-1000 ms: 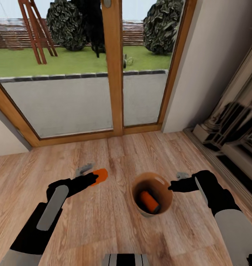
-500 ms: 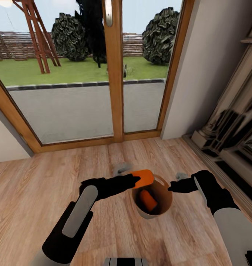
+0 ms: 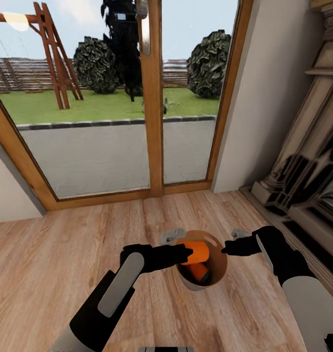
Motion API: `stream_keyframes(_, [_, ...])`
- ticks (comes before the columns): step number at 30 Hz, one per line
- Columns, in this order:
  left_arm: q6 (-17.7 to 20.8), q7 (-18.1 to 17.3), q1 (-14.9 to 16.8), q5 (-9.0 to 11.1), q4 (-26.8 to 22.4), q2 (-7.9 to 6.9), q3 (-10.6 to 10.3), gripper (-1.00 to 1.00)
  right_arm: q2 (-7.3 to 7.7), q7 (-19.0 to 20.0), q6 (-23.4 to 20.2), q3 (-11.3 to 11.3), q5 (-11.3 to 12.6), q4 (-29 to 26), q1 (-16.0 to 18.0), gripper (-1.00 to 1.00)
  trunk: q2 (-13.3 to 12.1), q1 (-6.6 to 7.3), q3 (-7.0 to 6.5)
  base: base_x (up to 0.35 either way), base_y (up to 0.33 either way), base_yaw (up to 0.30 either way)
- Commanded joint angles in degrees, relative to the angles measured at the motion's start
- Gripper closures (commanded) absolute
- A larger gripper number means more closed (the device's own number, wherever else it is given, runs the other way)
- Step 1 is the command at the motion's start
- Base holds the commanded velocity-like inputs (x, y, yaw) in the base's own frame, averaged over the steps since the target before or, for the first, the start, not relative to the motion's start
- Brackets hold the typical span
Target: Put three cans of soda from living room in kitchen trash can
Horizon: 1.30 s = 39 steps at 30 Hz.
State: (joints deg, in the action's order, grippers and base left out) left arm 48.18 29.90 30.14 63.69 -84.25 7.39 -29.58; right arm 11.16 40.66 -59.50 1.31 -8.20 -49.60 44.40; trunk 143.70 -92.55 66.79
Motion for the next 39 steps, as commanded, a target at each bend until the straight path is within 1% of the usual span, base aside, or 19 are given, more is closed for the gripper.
stream_keyframes(1, [0.0, 0.0, 0.0, 0.0, 0.5, 0.03, 0.0, 1.0, -0.02, 0.3, -0.5, 0.0, 1.7, 0.0, 0.0, 1.0, 0.0, 0.03, -0.23, 0.0, 0.0, 0.0])
stream_keyframes(4, [-0.2, 0.0, 0.0, -0.1, 1.9, 0.04, 0.0, 1.0, -0.47, 0.3, -0.5, -0.4, 1.6, 0.1, -0.1, 1.0, -0.1, 0.1, -0.9, 0.0, 0.0, 0.0])
stream_keyframes(7, [-0.2, -0.1, 0.0, -0.1, 2.6, 0.02, 0.0, 1.0, -1.23, 0.3, -0.5, -2.5, 1.7, 0.3, -0.2, 1.0, -0.1, 0.18, -1.56, 0.0, 0.0, 0.0])
stream_keyframes(8, [-0.2, -0.1, 0.0, -0.2, 2.8, -0.01, 0.0, 1.0, -1.49, 0.3, -0.5, -3.5, 1.7, 0.4, -0.2, 1.0, -0.1, 0.21, -1.78, 0.0, 0.0, 0.0])
stream_keyframes(10, [-0.2, -0.1, 0.0, -0.2, 3.3, -0.03, 0.0, 1.0, -1.7, 0.4, -0.5, -4.2, 1.7, 0.6, -0.2, 1.0, -0.1, 0.26, -2.23, 0.0, 0.0, 0.0])
stream_keyframes(12, [-0.2, -0.1, 0.0, -0.2, 3.7, -0.04, 0.0, 1.0, -2.57, 0.4, -0.5, -4.5, 1.6, 0.7, -0.2, 1.0, -0.2, 0.31, -2.67, 0.0, 0.0, 0.0])
stream_keyframes(13, [-0.3, -0.1, 0.0, -0.3, 4.0, -0.1, 0.0, 1.0, -4.41, 0.3, -0.5, -4.6, 1.5, 0.8, -0.3, 1.0, -0.2, 0.34, -2.89, 0.0, 0.0, 0.0])
stream_keyframes(14, [-0.3, -0.1, 0.0, -0.3, 4.4, -0.16, 0.0, 1.0, -5.39, 0.3, -0.5, -4.6, 1.5, 0.9, -0.3, 1.0, -0.2, 0.34, -2.89, 0.0, 0.0, 0.0])
stream_keyframes(15, [-0.3, -0.1, 0.0, -0.7, 5.2, -0.25, 0.0, 1.0, -6.01, 0.3, -0.5, -4.6, 1.4, 0.9, -0.4, 1.0, -0.2, 0.34, -2.89, 0.0, 0.0, 0.0])
stream_keyframes(16, [-0.3, -0.1, 0.0, -1.6, 6.2, -0.32, 0.1, 1.0, -6.41, 0.3, -0.5, -4.6, 1.4, 0.9, -0.4, 1.0, -0.2, 0.34, -2.89, 0.0, 0.0, 0.0])
stream_keyframes(18, [-0.9, -0.2, 0.0, -4.4, 8.3, -0.35, 0.2, 1.0, -6.83, 0.3, -0.5, -4.6, 1.4, 0.9, -0.4, 1.0, -0.2, 0.34, -2.89, 0.0, 0.0, 0.0])
stream_keyframes(21, [-1.5, -0.2, 0.0, -6.1, 11.2, -0.36, 0.2, 1.0, -7.02, 0.3, -0.5, -4.6, 1.4, 0.9, -0.4, 1.0, -0.2, 0.34, -2.89, 0.0, 0.0, 0.0])
stream_keyframes(24, [-1.7, -0.2, 0.1, -6.9, 14.3, -0.42, 0.3, 1.0, -7.09, 0.3, -0.5, -4.6, 1.4, 0.9, -0.4, 1.0, -0.2, 0.34, -2.89, 0.0, 0.0, 0.0])
stream_keyframes(25, [-1.7, -0.2, 0.1, -7.1, 15.1, -0.51, 0.4, -1.0, -7.07, 0.3, -0.5, -4.6, 1.4, 0.9, -0.4, 1.0, -0.2, 0.34, -2.89, 0.0, 0.0, 0.0])
stream_keyframes(28, [-1.8, -0.2, 0.1, -7.3, 17.1, -0.64, 0.5, -1.0, -7.04, 0.3, -0.5, -4.6, 1.4, 0.9, -0.5, 1.0, -0.2, 0.34, -2.89, 0.0, 0.0, 0.0])
stream_keyframes(35, [-2.1, -0.3, 0.2, -7.2, 17.7, -0.63, 0.6, -1.0, -7.03, 0.3, -0.5, -4.6, 1.4, 0.9, -0.5, 1.0, -0.2, 0.34, -2.89, 0.0, 0.0, 0.0])
stream_keyframes(37, [-3.3, -0.4, 0.2, -7.1, 16.7, -0.8, 0.6, -1.0, -7.03, 0.3, -0.5, -4.6, 1.4, 0.9, -0.5, 1.0, -0.2, 0.34, -2.89, 0.0, 0.0, 0.0])
stream_keyframes(38, [-3.6, -0.4, 0.1, -7.1, 15.3, -0.96, 0.7, -1.0, -7.03, 0.3, -0.5, -4.6, 1.4, 0.9, -0.5, 1.0, -0.2, 0.34, -2.89, 0.0, 0.0, 0.0])
stream_keyframes(39, [-4.2, -0.4, -0.3, -7.2, 13.1, -1.46, 1.0, -1.0, -7.05, 0.3, -0.5, -4.6, 1.4, 0.9, -0.5, 1.0, -0.2, 0.34, -2.89, 0.0, 0.0, 0.0])
